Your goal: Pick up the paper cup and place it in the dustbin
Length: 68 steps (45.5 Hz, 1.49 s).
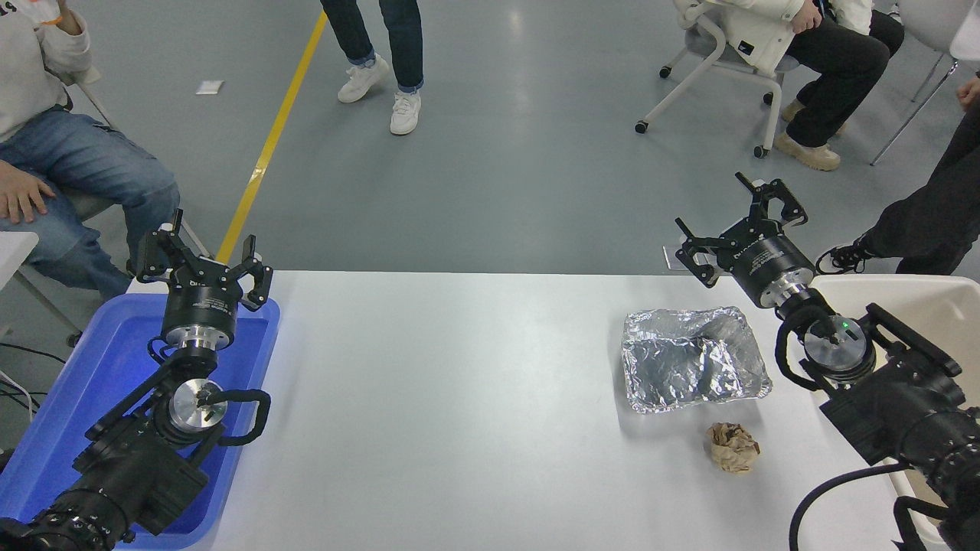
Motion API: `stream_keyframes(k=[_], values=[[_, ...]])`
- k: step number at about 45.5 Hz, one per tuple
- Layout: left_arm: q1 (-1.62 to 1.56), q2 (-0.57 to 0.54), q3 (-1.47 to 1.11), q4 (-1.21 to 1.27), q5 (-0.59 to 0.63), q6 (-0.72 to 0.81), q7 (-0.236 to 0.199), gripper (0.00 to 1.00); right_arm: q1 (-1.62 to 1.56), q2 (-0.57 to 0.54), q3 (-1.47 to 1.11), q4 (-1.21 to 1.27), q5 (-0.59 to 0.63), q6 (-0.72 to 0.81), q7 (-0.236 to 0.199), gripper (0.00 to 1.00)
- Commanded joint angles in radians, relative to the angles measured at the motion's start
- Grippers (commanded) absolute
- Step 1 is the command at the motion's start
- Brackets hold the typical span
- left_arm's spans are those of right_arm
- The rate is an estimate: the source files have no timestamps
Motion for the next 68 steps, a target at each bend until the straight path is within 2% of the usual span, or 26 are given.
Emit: stream_keyframes(k=[1, 10, 28, 41, 50, 55, 60, 68], values=[[0.0, 0.0, -0.001, -0.001, 0.001, 0.0, 0.0, 0.99, -0.001, 0.003, 0.0, 0.0, 0.0, -0.001, 0.0, 1.0], [-0.001, 0.0, -0.001, 0.0, -0.001, 0.0, 0.0, 0.99, 0.003, 0.006, -0.003, 0.008, -0.002, -0.001, 0.0, 1.0], [-0.001, 0.0, 0.001, 0.0, 0.001, 0.0, 0.0, 0.99, 0.033, 0.006, -0.004, 0.051, -0.091, -0.004, -0.007, 1.0], [0.0, 0.0, 0.001, 0.0, 0.001, 0.0, 0.0, 0.99, 0.115, -0.179, -0.168, 0.218, -0.298, -0.009, -0.01, 1.0], [0.0, 0.0, 0.001, 0.0, -0.001, 0.0, 0.0, 0.99, 0.261, -0.325, -0.441, 0.276, -0.338, -0.007, -0.01, 1.0], [0.0, 0.0, 0.001, 0.0, -0.001, 0.0, 0.0, 0.99, 0.431, -0.428, -0.72, 0.32, -0.341, 0.0, -0.01, 1.0], [0.0, 0.0, 0.001, 0.0, -0.001, 0.0, 0.0, 0.99, 0.615, -0.48, -1.001, 0.383, -0.359, 0.005, -0.01, 1.0], [0.0, 0.0, 0.001, 0.0, 0.001, 0.0, 0.0, 0.99, 0.891, -0.517, -1.367, 0.508, -0.472, 0.023, -0.009, 1.0]])
